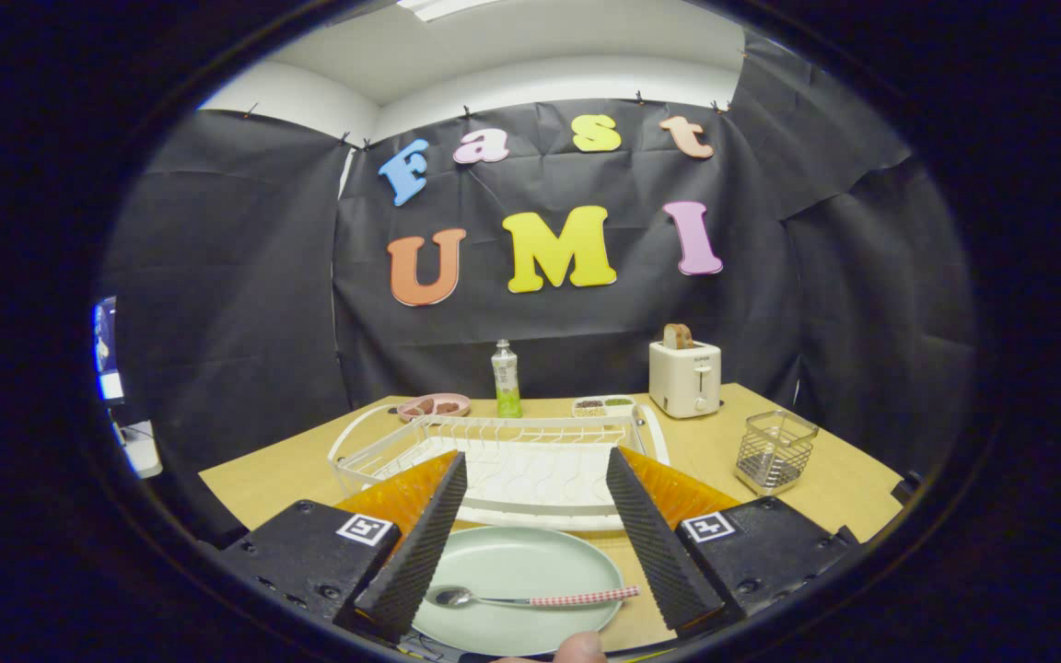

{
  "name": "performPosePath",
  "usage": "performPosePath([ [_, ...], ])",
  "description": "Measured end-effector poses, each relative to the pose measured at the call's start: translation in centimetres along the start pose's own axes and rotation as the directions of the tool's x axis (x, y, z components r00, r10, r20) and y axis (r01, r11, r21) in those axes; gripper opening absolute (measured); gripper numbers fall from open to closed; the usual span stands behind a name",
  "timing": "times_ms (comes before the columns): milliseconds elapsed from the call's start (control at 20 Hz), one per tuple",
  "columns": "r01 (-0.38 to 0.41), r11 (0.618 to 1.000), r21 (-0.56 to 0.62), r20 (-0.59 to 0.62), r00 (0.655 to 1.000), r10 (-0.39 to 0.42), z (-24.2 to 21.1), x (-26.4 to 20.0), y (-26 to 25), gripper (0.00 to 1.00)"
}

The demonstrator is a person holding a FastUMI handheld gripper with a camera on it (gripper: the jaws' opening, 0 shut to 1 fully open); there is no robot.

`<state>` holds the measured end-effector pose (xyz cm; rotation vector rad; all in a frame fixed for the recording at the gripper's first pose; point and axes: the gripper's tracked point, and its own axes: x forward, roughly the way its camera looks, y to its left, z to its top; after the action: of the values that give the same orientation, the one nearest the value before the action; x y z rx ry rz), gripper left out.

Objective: Take the plate from the dish rack, then take the spoon from the basket and place it into the plate.

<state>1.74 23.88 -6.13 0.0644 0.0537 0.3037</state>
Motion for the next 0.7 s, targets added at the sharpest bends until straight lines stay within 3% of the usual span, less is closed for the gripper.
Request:
performPosePath([
  [700, -0.028, 0.999, -0.046, 0.033, 0.999, 0.030, 0.7, -4.3, -2.4, 1.00],
])
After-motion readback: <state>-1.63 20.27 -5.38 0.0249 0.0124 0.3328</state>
